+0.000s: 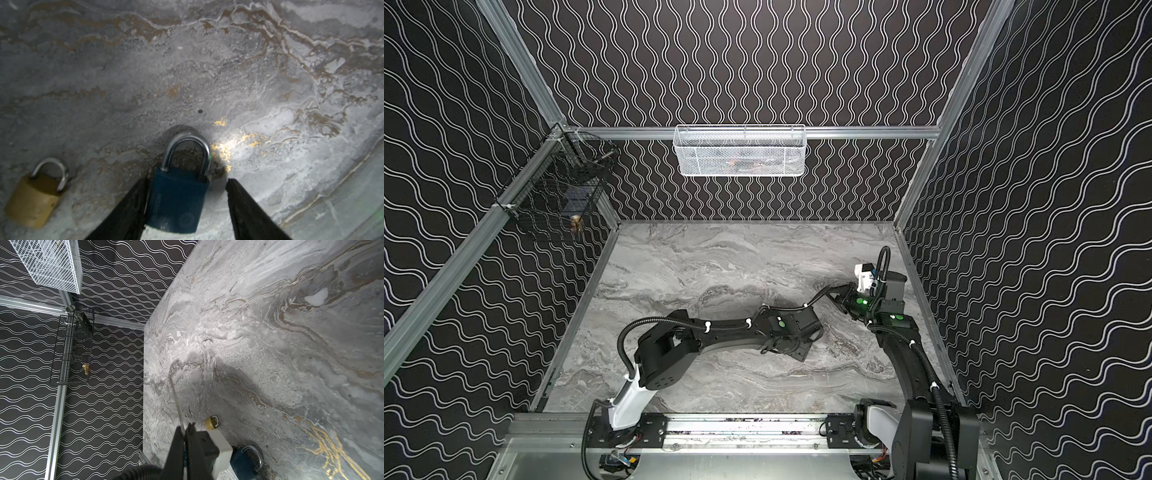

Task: Unlock with the key
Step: 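Lower the left gripper onto the blue padlock and close on its body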

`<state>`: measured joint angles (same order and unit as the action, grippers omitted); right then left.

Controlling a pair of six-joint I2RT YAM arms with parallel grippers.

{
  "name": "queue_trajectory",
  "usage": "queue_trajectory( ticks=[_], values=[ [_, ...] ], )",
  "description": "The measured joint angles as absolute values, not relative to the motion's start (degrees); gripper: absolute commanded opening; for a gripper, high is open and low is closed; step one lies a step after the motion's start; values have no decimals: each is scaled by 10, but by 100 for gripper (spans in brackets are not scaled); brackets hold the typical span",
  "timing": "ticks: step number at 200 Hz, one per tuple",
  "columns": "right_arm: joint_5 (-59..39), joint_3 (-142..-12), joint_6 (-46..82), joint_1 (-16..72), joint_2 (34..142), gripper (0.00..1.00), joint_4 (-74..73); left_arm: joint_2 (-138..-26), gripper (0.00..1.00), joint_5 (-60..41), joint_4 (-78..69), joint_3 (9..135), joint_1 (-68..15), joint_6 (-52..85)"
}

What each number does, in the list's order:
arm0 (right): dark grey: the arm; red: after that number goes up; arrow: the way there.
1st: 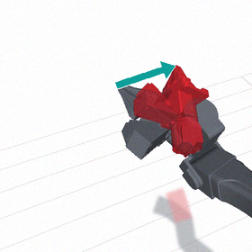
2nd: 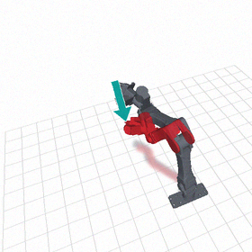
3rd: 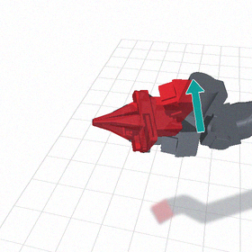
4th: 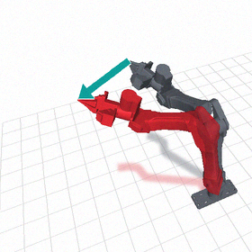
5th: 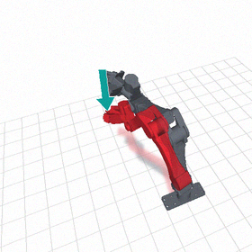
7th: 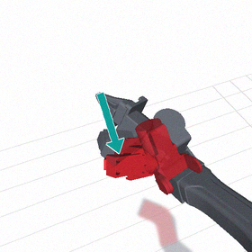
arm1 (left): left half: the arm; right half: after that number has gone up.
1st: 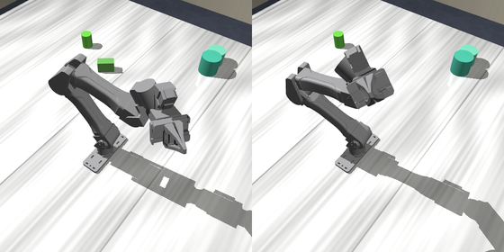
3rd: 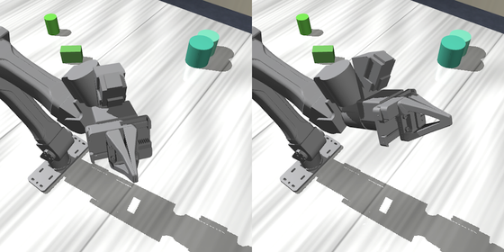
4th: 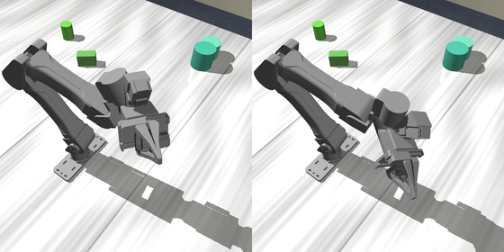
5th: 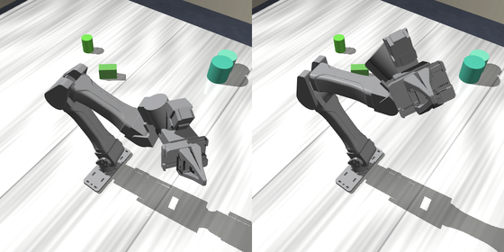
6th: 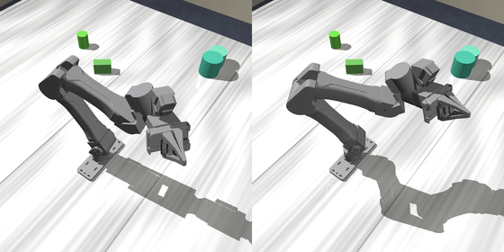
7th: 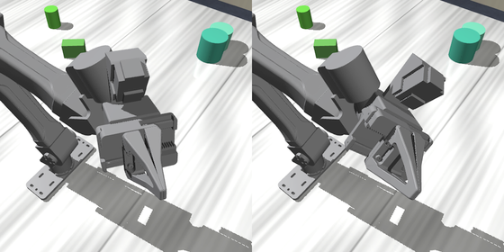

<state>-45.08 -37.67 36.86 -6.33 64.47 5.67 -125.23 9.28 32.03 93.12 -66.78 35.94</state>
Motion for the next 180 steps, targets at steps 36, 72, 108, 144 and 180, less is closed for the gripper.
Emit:
queue_trajectory(
  ticks=[36, 72, 108, 144, 180],
  values=[
    [-455, -377, 369, -65, 648, 0, 52, -1252, 54, 103, 329, 930, -675, 373],
    [-458, -377, 370, -65, 651, 0, 46, -1266, 50, 121, 356, 952, -676, 390],
    [-465, -377, 370, -65, 653, 0, 43, -1279, 41, 141, 388, 974, -680, 405],
    [-475, -377, 368, -65, 665, 0, 39, -1260, 38, 140, 393, 947, -681, 421],
    [-479, -375, 366, -48, 669, 0, 36, -1198, 35, 125, 385, 850, -681, 454]
  ],
)
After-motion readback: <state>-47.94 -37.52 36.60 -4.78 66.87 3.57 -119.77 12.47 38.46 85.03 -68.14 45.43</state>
